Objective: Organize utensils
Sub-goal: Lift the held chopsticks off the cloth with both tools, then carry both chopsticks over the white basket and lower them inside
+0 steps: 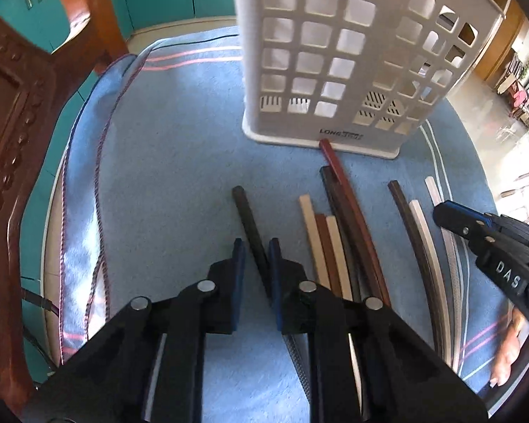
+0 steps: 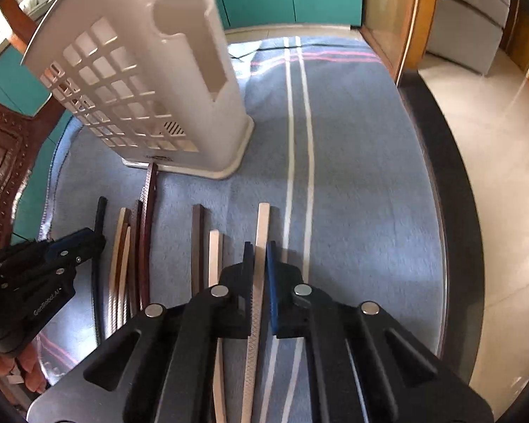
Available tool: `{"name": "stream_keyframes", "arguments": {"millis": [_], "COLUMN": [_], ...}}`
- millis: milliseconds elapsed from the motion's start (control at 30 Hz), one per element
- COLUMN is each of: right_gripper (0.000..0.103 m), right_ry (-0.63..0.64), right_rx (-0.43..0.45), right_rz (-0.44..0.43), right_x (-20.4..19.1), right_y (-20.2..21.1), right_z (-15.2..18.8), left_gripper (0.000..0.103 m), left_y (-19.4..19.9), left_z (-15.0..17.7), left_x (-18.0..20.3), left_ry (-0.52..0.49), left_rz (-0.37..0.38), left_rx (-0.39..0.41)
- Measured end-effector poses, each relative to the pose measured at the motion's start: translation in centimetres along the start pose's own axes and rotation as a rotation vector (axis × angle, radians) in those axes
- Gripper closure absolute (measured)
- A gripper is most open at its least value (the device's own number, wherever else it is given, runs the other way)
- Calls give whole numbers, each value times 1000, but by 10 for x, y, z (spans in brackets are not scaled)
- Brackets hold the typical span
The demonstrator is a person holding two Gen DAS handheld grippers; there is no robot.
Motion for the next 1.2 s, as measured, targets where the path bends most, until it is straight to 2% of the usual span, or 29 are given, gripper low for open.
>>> {"name": "stream_keyframes", "arguments": {"millis": [100,167,333,433,533,667,933,1067,1200], "right_gripper": [95,94,93,95,96,96,96,96,96], "right_ry": [3,24,79,72,44,54,102,86,64], "right_rx": [-5,-16,-17,-11,22,126,363,474,575], "right_rz": [8,27,93,80,14,-5,-115,-153,-204], "right_x": [0,-6,-16,-15,-14,-14,-16,-10,-8], "right_y": [4,2,-3,-4,5,41,137,184,223], "right_z": [1,1,2,3,4,2,14,29,22], "left_gripper": [88,82,81,93,95,96,96,96,96], "left_y": [-1,-3,-9,-6,-8,30,140,193,243], "left_z": [-2,4,-5,-6,-6,-12,2,11,9], "left_x": [1,0,11,26,30,36,34,33,25], "left_ry": [3,-10,-24,-11,6,5,-13,-39,-44], "left_rz": [4,-4,-51,-32,-5,26,175,194,219], "left_rx": [-3,-3,19,18,42,146,385,493,594]}}
Point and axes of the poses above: each gripper's, at about its wrist camera, not at the fingertips, and y roughly against the way its jaws point, x to its right, z to its underside, the point moved 2 cm from there along -y, roughly the way its jaws point, and after that the axes turned 13 degrees about y, right-handed, at the moved point
